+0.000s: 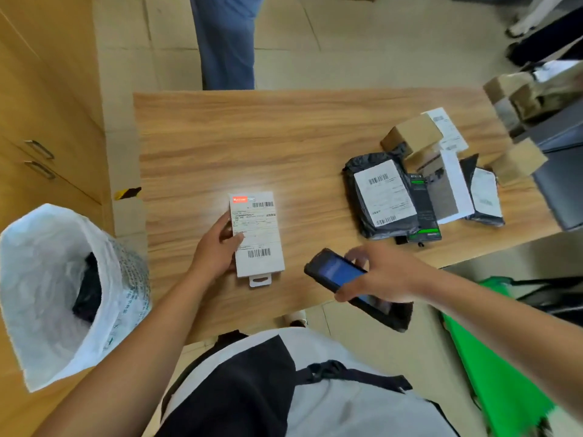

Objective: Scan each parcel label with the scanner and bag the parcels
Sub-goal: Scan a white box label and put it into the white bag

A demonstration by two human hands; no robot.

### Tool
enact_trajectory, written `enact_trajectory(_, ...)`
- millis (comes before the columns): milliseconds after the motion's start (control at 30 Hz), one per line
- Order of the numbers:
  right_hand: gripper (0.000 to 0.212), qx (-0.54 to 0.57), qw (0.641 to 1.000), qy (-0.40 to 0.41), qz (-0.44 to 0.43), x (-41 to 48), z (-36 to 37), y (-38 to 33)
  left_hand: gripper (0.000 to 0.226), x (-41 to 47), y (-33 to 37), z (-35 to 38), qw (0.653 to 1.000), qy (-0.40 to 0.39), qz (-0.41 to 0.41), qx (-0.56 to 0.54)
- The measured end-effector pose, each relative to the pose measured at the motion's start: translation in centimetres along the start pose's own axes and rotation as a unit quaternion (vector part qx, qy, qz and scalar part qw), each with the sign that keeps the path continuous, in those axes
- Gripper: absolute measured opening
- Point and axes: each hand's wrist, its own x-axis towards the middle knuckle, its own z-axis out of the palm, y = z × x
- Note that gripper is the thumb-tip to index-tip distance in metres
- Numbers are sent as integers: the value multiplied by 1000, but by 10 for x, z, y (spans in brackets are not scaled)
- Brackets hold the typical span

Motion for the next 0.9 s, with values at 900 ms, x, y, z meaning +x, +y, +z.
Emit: enact_trajectory(900,61,-53,996,50,55,-2,2,-37,116,-20,21,43,913,-27,38,405)
